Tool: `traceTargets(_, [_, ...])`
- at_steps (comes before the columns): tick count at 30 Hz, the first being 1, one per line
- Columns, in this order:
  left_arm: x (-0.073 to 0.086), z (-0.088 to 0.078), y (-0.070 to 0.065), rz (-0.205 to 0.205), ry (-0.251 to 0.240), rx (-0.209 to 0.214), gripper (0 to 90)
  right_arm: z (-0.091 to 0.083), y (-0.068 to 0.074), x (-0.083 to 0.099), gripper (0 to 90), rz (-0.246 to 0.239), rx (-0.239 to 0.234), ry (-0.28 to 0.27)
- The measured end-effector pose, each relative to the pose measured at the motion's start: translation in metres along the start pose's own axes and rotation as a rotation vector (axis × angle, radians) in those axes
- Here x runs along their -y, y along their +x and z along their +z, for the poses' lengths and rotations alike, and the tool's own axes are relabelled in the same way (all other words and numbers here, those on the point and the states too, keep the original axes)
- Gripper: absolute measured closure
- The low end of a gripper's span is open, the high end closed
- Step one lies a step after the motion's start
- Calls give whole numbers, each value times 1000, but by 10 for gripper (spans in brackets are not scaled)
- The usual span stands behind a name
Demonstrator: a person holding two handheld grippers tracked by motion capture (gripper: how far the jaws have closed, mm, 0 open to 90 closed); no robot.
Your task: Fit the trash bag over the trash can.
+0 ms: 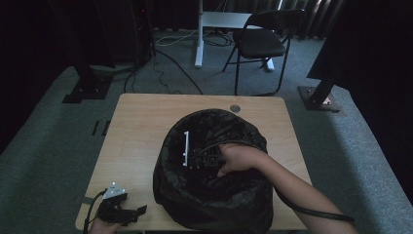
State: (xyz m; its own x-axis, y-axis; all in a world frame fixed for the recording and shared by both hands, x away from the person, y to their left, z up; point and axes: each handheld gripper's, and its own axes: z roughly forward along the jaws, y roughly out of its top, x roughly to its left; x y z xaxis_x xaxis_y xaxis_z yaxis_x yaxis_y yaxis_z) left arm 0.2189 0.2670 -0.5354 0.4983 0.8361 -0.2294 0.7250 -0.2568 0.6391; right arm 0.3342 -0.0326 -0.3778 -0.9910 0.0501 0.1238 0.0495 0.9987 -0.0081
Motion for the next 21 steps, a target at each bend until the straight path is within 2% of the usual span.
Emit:
traceTargets(3, [0,0,0,-2,-1,1,14,-15,-2,4,757,17,9,-95])
traceTargets(5, [0,-1,0,3,1,2,14,-25,-4,9,694,41,20,-154])
traceTargets(6, [0,-1,0,5,2,1,14,-29,-4,11,640,53,20,-171])
traceTargets(7, [0,-1,0,5,2,1,14,-29,-4,11,640,53,20,-171])
traceTargets(8, [0,-1,0,-4,-4,2,14,-33,-5,13,593,65,23,-197])
traceTargets(9, [0,-1,0,-5,-3,0,14,-42,-8,21,486,98,5,-273])
traceTargets(10, [0,-1,0,-7,-7,1,14,-47,-9,25,443,113,-3,-308])
traceTargets(11, [0,-1,-1,-12,-9,1,14,-50,-9,28,377,128,6,-341])
traceTargets(12, [0,-1,-1,-11,-9,0,14,-53,-10,32,358,149,29,-374])
traceTargets(13, [0,-1,-1,-9,-9,0,14,-56,-12,35,302,163,43,-405])
traceTargets(14, [0,-1,-1,-10,-11,0,14,-58,-13,38,249,167,46,-423])
traceTargets(16, [0,-1,-1,-14,-14,-1,14,-60,-13,41,206,184,64,-447])
traceTargets(21, [0,-1,-2,-12,-18,-8,14,-67,-13,44,179,217,92,-511])
